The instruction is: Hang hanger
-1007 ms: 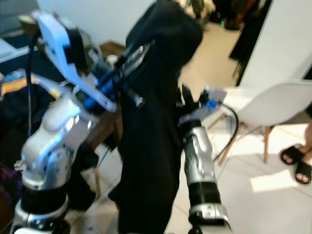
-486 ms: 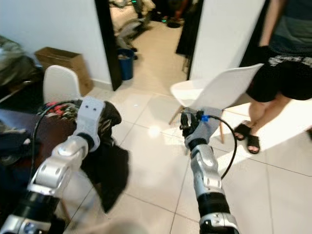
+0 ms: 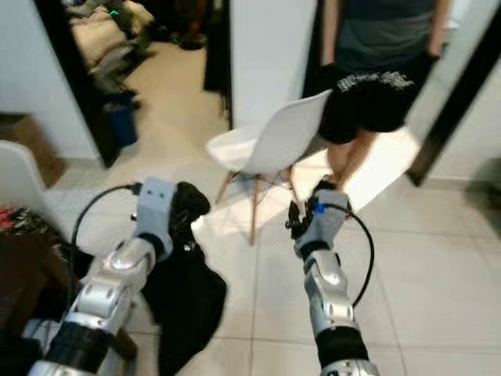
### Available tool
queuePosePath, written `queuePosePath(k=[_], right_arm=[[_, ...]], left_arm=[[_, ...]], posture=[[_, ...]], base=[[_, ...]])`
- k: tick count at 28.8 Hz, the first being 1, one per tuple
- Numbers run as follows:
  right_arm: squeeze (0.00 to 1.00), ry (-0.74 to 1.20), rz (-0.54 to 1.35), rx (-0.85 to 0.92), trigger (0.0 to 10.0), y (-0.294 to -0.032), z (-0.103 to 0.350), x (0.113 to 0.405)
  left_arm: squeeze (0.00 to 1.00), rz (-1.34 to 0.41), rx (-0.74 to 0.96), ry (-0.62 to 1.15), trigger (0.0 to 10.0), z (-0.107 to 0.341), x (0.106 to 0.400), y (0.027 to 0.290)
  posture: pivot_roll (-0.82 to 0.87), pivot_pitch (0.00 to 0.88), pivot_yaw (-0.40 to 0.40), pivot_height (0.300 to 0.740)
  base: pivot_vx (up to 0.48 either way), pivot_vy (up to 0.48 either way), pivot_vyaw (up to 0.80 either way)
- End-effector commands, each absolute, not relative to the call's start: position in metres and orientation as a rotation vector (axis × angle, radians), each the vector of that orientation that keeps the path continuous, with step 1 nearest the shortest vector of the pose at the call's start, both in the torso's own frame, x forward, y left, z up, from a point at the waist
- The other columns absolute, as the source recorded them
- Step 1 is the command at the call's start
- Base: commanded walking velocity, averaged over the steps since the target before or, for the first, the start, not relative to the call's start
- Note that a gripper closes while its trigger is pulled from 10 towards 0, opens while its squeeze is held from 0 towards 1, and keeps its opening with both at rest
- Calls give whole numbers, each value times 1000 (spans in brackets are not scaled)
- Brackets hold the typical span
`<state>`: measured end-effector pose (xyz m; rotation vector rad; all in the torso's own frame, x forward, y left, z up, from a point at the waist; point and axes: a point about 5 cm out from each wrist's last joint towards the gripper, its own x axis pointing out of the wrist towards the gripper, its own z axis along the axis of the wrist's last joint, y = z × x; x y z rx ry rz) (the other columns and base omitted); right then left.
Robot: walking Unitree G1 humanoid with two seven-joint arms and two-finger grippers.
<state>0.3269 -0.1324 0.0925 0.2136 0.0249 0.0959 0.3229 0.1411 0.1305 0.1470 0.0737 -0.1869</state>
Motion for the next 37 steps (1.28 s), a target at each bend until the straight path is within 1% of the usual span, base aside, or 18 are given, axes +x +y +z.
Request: queuePosePath(k=[1,3,6,7,9,10,13,16,17,18,20,23,25,29,30,32,33,37], right_arm=[[0,76,101,182,10000,-131,84,325],[0,100,99,170,10000,-131,80,323],[0,134,99,150,10000,-133,74,321],[0,154,104,135,10000,-134,71,321],[0,154,104,135,10000,-134,71,321],[0,197,121,98,10000,-132,66,321],[0,201,124,94,10000,-131,66,321],[0,191,100,118,10000,-130,66,318],[0,191,100,118,10000,-130,66,318],[0,201,89,120,10000,-131,62,315],[0,235,79,111,10000,-134,53,311],[0,246,78,107,10000,-135,50,310],[0,245,83,97,10000,-134,52,311],[0,231,92,88,10000,-133,58,315],[0,235,98,82,10000,-134,58,315],[0,239,102,78,10000,-134,58,314],[0,244,109,71,10000,-134,57,314],[0,250,131,57,10000,-132,56,314]], left_arm=[[0,-214,173,39,10000,132,322,137],[0,-238,171,20,10000,133,321,133],[0,-322,108,-13,10000,139,318,124],[0,-317,172,14,10000,133,318,126],[0,-317,172,14,10000,133,318,126],[0,-269,243,83,10000,120,319,135],[0,-243,231,101,10000,116,320,139],[0,-13,184,282,10000,84,317,171],[0,-13,184,282,10000,84,317,171],[0,75,157,321,10000,76,313,182],[0,133,115,318,10000,73,308,190],[0,138,104,312,10000,73,306,190],[0,102,75,301,10000,72,304,186],[0,121,66,297,10000,68,302,185],[0,131,54,280,10000,71,302,183],[0,139,43,270,10000,73,303,181],[0,151,38,249,10000,75,303,179],[0,130,34,232,10000,76,301,175]], posture=[[-12,58,-28,740],[-12,54,-28,740],[-8,64,-39,740],[-7,59,-35,740],[-7,59,-35,740],[-11,61,-31,740],[-31,82,-18,740],[-27,79,-24,740],[-27,79,-24,740],[-20,84,-32,740],[-9,80,-32,740],[-7,78,-31,740],[-27,84,-29,740],[-41,94,-48,740],[-33,88,-65,740],[-33,88,-65,740],[-26,89,-83,740],[-33,91,-100,740]], base=[[0,0,-800],[0,0,-800],[0,0,-800],[0,0,-800],[0,0,-800],[0,0,-800],[0,0,-800],[0,0,-800],[0,0,-800],[0,0,-800],[0,0,-800],[0,0,-800],[0,0,-800],[0,0,-800],[0,0,-800],[0,0,-800],[0,0,-800],[0,0,-800]])
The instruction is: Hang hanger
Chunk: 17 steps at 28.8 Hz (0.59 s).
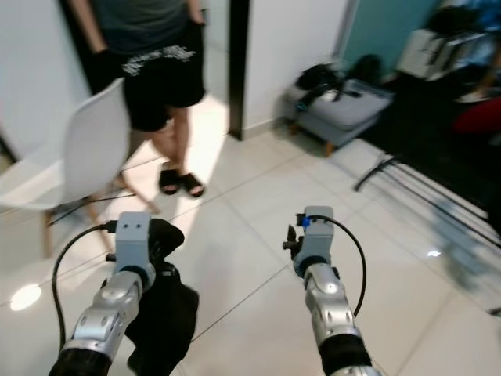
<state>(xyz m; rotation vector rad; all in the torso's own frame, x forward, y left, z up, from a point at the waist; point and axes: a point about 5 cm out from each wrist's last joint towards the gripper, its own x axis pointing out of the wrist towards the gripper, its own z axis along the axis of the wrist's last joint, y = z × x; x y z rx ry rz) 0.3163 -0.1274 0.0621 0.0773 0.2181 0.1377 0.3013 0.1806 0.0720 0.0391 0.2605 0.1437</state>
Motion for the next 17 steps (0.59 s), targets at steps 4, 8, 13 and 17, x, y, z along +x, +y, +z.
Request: queuePosePath(k=[4,8,13,17], right_arm=[[0,240,152,55,10000,-128,59,316],[0,241,155,54,10000,-127,58,315],[0,244,153,61,10000,-125,57,313],[0,248,155,63,10000,-124,56,312]], left_arm=[[0,104,38,210,10000,75,296,176],[0,103,38,209,10000,75,295,177],[0,77,29,205,10000,78,298,179],[0,85,57,196,10000,82,299,179]], posture=[[-24,86,-106,740],[-20,83,-98,740],[-12,76,-93,740],[-16,74,-92,740]], base=[[0,0,-800],[0,0,-800],[0,0,-800],[0,0,-800]])
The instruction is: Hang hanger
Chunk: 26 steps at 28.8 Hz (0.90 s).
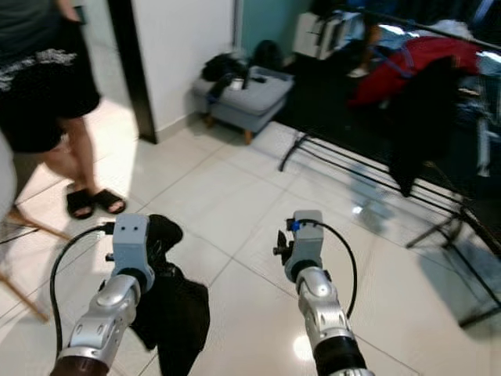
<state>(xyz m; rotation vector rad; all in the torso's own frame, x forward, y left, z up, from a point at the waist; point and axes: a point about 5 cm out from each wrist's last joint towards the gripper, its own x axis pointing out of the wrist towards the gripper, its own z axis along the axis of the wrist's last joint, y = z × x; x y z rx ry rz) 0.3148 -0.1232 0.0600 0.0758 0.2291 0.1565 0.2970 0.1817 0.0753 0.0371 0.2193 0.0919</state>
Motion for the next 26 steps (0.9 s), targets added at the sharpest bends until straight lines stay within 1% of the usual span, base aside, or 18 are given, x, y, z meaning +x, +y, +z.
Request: queuePosePath(k=[1,4,8,10,13,18,24,26], right_arm=[[0,248,157,64,10000,-123,56,313],[0,246,158,66,10000,-122,57,314],[0,234,164,70,10000,-121,59,315],[0,234,164,70,10000,-121,59,315],[0,195,182,91,10000,-120,64,316],[0,174,189,111,10000,-120,66,315],[0,132,209,122,10000,-119,70,312],[0,123,209,128,10000,-119,72,313]], left_arm=[[0,106,58,210,10000,80,299,182],[0,131,56,232,10000,76,299,185],[0,88,81,166,10000,86,301,181],[0,88,81,166,10000,86,301,181],[0,30,72,134,10000,90,302,174],[0,24,71,121,10000,91,301,174],[0,7,51,87,10000,97,302,172],[0,-13,43,40,10000,104,302,171]], posture=[[-21,85,-92,740],[-21,85,-92,740],[-10,81,-88,740],[-10,81,-88,740],[-17,99,-72,740],[-18,102,-68,740],[-16,117,-67,740],[-16,117,-66,740]], base=[[0,0,-800],[0,0,-800],[0,0,-800],[0,0,-800],[0,0,-800],[0,0,-800],[0,0,0],[0,0,0]])
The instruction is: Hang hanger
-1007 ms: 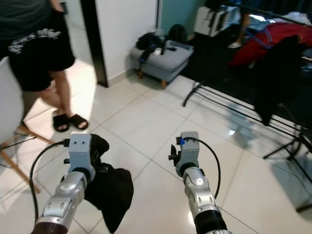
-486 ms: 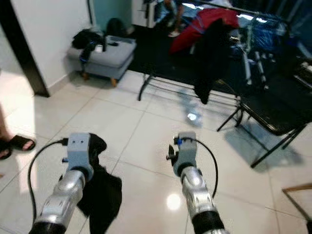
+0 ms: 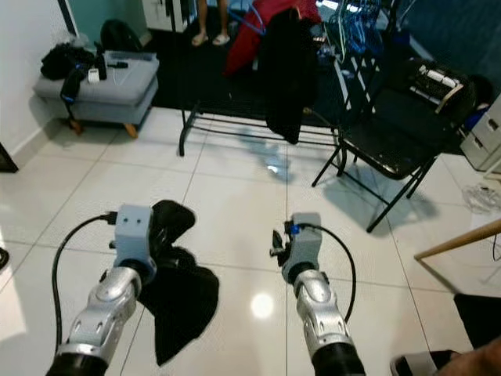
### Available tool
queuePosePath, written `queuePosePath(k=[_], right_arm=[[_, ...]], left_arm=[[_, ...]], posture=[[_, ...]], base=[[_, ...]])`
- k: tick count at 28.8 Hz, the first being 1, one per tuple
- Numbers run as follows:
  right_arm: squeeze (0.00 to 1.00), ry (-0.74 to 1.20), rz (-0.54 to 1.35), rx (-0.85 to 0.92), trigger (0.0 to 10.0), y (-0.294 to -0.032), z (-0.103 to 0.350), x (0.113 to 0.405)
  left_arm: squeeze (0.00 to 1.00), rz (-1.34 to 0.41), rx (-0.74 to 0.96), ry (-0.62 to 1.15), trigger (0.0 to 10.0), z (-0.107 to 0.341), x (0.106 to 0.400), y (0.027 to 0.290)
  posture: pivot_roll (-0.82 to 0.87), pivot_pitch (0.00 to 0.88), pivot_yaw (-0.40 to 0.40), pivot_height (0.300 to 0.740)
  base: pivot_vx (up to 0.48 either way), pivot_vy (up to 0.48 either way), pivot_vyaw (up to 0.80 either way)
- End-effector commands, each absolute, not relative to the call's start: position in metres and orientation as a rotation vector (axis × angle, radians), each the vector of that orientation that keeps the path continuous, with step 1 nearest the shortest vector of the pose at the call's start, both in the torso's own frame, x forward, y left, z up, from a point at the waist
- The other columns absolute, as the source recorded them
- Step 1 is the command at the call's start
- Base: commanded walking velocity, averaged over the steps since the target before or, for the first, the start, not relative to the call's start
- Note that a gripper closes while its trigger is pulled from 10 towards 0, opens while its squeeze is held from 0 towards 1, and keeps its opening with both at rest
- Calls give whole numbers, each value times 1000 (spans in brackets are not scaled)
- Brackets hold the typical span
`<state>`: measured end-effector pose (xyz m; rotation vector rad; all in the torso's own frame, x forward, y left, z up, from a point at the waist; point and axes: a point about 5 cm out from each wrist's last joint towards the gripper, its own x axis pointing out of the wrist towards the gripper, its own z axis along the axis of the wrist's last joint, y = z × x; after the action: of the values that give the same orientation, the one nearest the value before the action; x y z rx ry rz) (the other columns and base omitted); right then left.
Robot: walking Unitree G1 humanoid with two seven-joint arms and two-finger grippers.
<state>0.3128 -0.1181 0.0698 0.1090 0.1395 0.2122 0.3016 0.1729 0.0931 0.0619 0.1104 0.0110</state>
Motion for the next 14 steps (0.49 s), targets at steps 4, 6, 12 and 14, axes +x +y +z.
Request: queuePosePath(k=[4,6,12,14], right_arm=[[0,121,210,128,10000,-119,72,313],[0,120,211,128,10000,-119,72,313],[0,118,216,124,10000,-120,72,313],[0,116,219,123,10000,-119,72,313]], left_arm=[[0,-26,42,26,10000,105,301,170],[0,-34,42,18,10000,106,301,169],[0,-46,37,16,10000,106,301,167],[0,-54,29,15,10000,106,301,165]], posture=[[-16,117,-66,740],[-16,117,-66,740],[-17,117,-67,740],[-19,117,-67,740]], base=[[68,0,0],[270,0,0],[296,0,0],[317,0,0]])
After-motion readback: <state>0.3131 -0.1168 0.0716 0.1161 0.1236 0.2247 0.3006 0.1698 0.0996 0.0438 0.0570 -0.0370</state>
